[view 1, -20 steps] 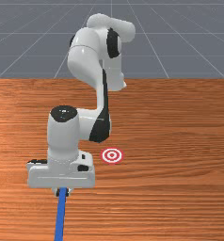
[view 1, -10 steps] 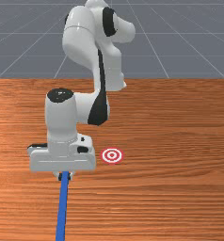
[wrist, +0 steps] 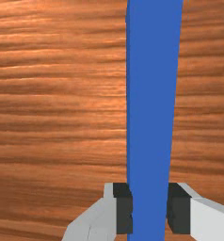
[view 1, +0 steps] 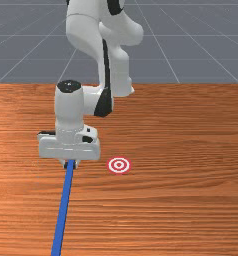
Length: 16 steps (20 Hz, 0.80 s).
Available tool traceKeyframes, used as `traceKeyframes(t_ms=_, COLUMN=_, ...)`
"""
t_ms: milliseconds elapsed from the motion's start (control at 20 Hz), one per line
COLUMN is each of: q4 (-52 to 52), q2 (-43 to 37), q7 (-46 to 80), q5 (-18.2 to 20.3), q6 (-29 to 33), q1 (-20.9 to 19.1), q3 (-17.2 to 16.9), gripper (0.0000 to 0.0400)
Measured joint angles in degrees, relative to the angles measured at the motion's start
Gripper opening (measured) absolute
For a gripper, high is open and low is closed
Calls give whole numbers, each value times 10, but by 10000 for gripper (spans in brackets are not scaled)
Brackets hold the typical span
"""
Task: Pull the pivot to the target area
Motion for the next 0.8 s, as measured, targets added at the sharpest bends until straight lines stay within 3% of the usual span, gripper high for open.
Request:
traceKeyframes(t_ms=150, q4=43, q2=24, q7=-28, q5=14, q6=-20, q1=-36, q3=0, gripper=98)
traceKeyframes(t_ms=250, q4=21, q2=-7, q7=-92, q5=13, q6=-28, q1=-70, q3=25, gripper=96)
traceKeyframes(t_ms=300, q4=15, q2=-17, q7=-102, q5=6, q6=-34, q1=-67, q3=28, gripper=98)
traceKeyframes(t_ms=500, q4=-41, q2=-49, q7=-6, q5=-15, q6=-14, q1=15, q3=21, gripper=96)
traceKeyframes(t_ms=550, q4=-61, q2=-57, q7=42, q5=-21, q6=22, q1=41, q3=7, gripper=96)
traceKeyframes(t_ms=600, q4=-51, q2=-54, q7=21, q5=-20, q6=-10, q1=43, q3=21, gripper=96)
traceKeyframes(t_ms=800, q4=-59, q2=-57, q7=65, q5=-27, q6=-11, q1=84, q3=19, gripper=97)
